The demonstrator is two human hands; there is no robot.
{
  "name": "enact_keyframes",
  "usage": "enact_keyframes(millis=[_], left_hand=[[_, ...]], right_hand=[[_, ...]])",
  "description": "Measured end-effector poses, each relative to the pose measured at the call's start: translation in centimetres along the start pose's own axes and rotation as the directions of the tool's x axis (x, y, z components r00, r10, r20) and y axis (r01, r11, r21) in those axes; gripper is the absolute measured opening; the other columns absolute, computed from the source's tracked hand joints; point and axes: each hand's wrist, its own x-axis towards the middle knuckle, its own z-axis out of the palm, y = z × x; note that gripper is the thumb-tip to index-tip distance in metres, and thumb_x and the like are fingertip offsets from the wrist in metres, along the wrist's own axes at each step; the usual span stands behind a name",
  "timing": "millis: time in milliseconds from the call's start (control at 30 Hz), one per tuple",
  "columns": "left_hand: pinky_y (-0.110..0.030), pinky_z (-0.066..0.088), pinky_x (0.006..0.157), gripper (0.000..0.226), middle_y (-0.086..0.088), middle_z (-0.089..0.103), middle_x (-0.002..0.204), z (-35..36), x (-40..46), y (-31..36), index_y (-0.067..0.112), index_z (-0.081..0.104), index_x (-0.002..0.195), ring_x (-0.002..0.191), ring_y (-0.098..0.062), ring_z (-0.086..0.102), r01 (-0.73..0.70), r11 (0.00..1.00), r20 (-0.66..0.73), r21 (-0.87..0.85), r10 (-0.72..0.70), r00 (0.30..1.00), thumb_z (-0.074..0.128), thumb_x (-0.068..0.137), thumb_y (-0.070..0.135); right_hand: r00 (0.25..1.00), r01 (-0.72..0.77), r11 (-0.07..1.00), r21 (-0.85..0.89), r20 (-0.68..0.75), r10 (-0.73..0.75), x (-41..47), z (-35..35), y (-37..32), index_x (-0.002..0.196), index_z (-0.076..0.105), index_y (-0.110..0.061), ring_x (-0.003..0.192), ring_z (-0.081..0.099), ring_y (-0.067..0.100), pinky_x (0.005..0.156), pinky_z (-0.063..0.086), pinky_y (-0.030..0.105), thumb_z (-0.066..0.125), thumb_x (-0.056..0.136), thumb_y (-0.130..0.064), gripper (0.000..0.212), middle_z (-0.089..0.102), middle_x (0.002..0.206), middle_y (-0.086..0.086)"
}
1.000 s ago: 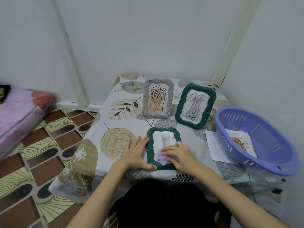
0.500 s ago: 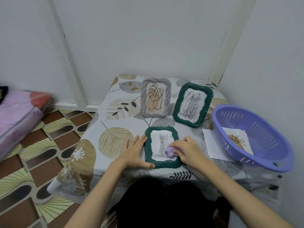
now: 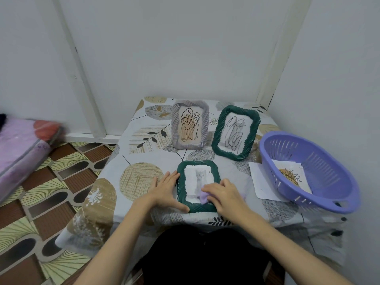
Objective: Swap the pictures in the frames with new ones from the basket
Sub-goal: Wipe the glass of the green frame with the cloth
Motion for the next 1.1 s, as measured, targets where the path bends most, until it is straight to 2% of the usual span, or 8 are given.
enact_keyframes(millis=[133,233,433,600,767,867,1000,1100], left_hand=[[-0.046,-0.014,0.115,0.153,0.005,-0.014,0.156,-0.7,1.2,0.8,0.019,-0.014,0.147,0.142,-0.014,-0.020,-0.039,0.999,0.019,-0.019,0.039,0.999,0.061,0.027,0.078],[-0.043,-0.016,0.115,0.146,0.004,-0.016,0.156,-0.2,1.2,0.6,0.017,-0.013,0.147,0.141,-0.012,-0.021,-0.046,0.999,0.021,0.012,0.046,0.999,0.074,0.043,0.071],[-0.047,-0.018,0.114,0.138,0.004,-0.014,0.156,-0.2,1.1,0.3,0.019,-0.008,0.148,0.140,-0.013,-0.025,-0.040,0.997,-0.023,0.061,0.041,0.999,0.073,0.049,0.070],[-0.049,-0.016,0.114,0.133,0.010,-0.010,0.156,0.1,0.7,-0.2,0.024,-0.005,0.148,0.141,-0.013,-0.022,-0.051,0.997,-0.062,0.052,0.054,0.997,0.072,0.050,0.070],[-0.050,-0.016,0.114,0.131,0.008,-0.010,0.156,-0.1,0.8,0.0,0.024,-0.006,0.148,0.142,-0.014,-0.019,-0.036,0.998,-0.048,0.048,0.039,0.998,0.073,0.053,0.068],[-0.048,-0.016,0.114,0.131,0.008,-0.011,0.156,-0.1,0.8,-0.2,0.024,-0.006,0.148,0.142,-0.014,-0.020,-0.036,0.998,-0.050,0.048,0.038,0.998,0.073,0.053,0.068],[-0.049,-0.016,0.114,0.131,0.008,-0.011,0.156,0.0,0.9,-0.3,0.024,-0.007,0.147,0.142,-0.014,-0.020,-0.043,0.998,-0.041,0.037,0.045,0.998,0.073,0.053,0.069],[-0.050,-0.015,0.114,0.131,0.009,-0.010,0.156,-0.1,0.9,-0.3,0.025,-0.006,0.147,0.142,-0.013,-0.019,-0.039,0.999,-0.041,0.030,0.040,0.998,0.073,0.053,0.068]], right_hand=[[0.999,0.045,0.999,0.003,-0.003,-0.045,-0.8,-0.2,0.5,0.105,0.064,-0.024,0.070,0.039,0.016,0.064,0.044,0.028,0.044,0.085,-0.033,0.030,0.068,0.107,-0.011],[0.994,0.107,0.988,-0.109,0.004,-0.107,-0.2,-0.5,1.6,0.103,0.066,-0.019,0.070,0.043,0.016,0.058,0.041,0.027,0.054,0.084,-0.025,0.023,0.070,0.103,-0.008],[0.984,-0.176,0.978,-0.109,-0.034,0.173,4.0,0.7,1.2,0.117,0.060,-0.018,0.085,0.033,0.014,0.071,0.029,0.029,0.050,0.093,-0.023,0.027,0.063,0.118,-0.006],[0.994,0.049,0.995,-0.087,-0.089,-0.057,0.0,0.6,1.8,0.102,0.065,-0.024,0.071,0.041,0.016,0.060,0.044,0.030,0.046,0.084,-0.032,0.027,0.068,0.106,-0.012],[0.973,-0.222,0.967,-0.124,-0.095,0.212,4.7,1.1,1.6,0.108,0.065,-0.021,0.080,0.040,0.021,0.068,0.034,0.032,0.058,0.086,-0.019,0.023,0.068,0.107,-0.004],[0.984,-0.167,0.980,-0.106,-0.083,0.158,4.2,1.7,-0.8,0.112,0.061,-0.019,0.080,0.042,0.021,0.068,0.038,0.035,0.052,0.088,-0.027,0.026,0.068,0.099,-0.005],[0.966,0.003,0.995,-0.097,-0.256,-0.028,1.4,-0.2,-0.2,0.096,0.068,-0.018,0.059,0.044,0.016,0.051,0.044,0.031,0.063,0.075,-0.025,0.023,0.022,0.076,-0.031],[0.960,-0.205,0.979,0.016,-0.192,0.205,3.7,0.6,1.4,0.102,0.068,-0.014,0.075,0.040,0.019,0.066,0.042,0.035,0.068,0.080,-0.016,0.022,0.046,0.079,-0.023]])
